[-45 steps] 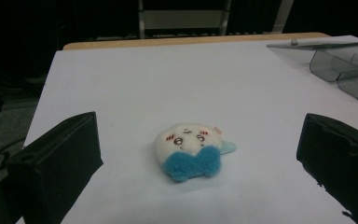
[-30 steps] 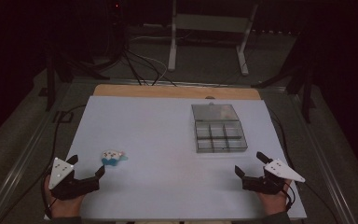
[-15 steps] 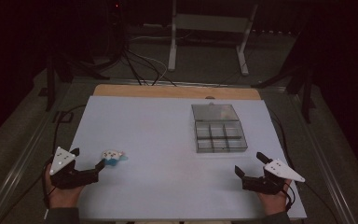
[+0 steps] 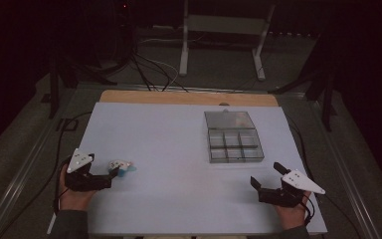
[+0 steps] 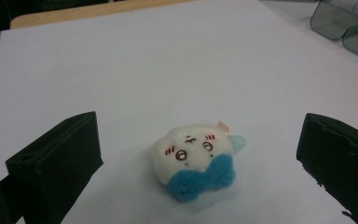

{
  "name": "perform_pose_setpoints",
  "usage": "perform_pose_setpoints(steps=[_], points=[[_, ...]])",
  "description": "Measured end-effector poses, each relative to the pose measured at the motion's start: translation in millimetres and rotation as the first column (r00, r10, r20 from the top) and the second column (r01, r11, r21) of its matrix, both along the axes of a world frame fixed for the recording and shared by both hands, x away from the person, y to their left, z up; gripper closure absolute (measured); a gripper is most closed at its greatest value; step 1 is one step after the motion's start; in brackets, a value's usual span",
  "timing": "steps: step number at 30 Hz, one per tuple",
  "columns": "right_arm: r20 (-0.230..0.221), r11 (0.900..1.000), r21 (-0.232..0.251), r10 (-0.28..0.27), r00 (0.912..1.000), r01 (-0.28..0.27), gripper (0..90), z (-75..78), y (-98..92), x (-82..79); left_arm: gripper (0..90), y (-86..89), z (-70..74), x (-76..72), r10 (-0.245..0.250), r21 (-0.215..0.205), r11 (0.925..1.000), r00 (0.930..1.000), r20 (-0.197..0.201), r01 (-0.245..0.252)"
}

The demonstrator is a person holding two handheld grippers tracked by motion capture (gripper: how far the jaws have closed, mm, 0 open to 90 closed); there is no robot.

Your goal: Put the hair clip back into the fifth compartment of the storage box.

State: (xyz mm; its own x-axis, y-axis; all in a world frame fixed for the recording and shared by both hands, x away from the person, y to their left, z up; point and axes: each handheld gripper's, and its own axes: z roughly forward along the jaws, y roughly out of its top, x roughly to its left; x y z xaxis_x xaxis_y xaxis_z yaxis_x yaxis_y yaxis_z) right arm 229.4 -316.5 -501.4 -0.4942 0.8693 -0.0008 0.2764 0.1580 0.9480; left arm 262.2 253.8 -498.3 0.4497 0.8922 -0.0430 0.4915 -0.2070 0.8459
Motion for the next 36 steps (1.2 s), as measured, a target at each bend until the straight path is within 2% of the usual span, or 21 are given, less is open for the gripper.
perform_pose_setpoints(steps=[14,19,36], points=[[0.005,1.000,0.006,-0.004,1.0000,0.004,0.0,0.8,-1.7,-0.3,3.0,-4.2,-10.2,16.0,-0.023,0.019,0.9995,0.9984,-0.053,0.024],[0.004,1.000,0.013,-0.010,0.9999,0.010,0.0,1.2,-3.1,-0.7,3.5,-7.8,-15.3,21.5,-0.054,0.030,0.9980,0.9959,-0.072,0.056],[0.000,1.000,0.011,-0.008,1.0000,0.008,0.0,0.5,-2.8,0.5,4.2,-12.7,-26.1,31.6,-0.080,0.049,0.9950,0.9868,-0.141,0.088]])
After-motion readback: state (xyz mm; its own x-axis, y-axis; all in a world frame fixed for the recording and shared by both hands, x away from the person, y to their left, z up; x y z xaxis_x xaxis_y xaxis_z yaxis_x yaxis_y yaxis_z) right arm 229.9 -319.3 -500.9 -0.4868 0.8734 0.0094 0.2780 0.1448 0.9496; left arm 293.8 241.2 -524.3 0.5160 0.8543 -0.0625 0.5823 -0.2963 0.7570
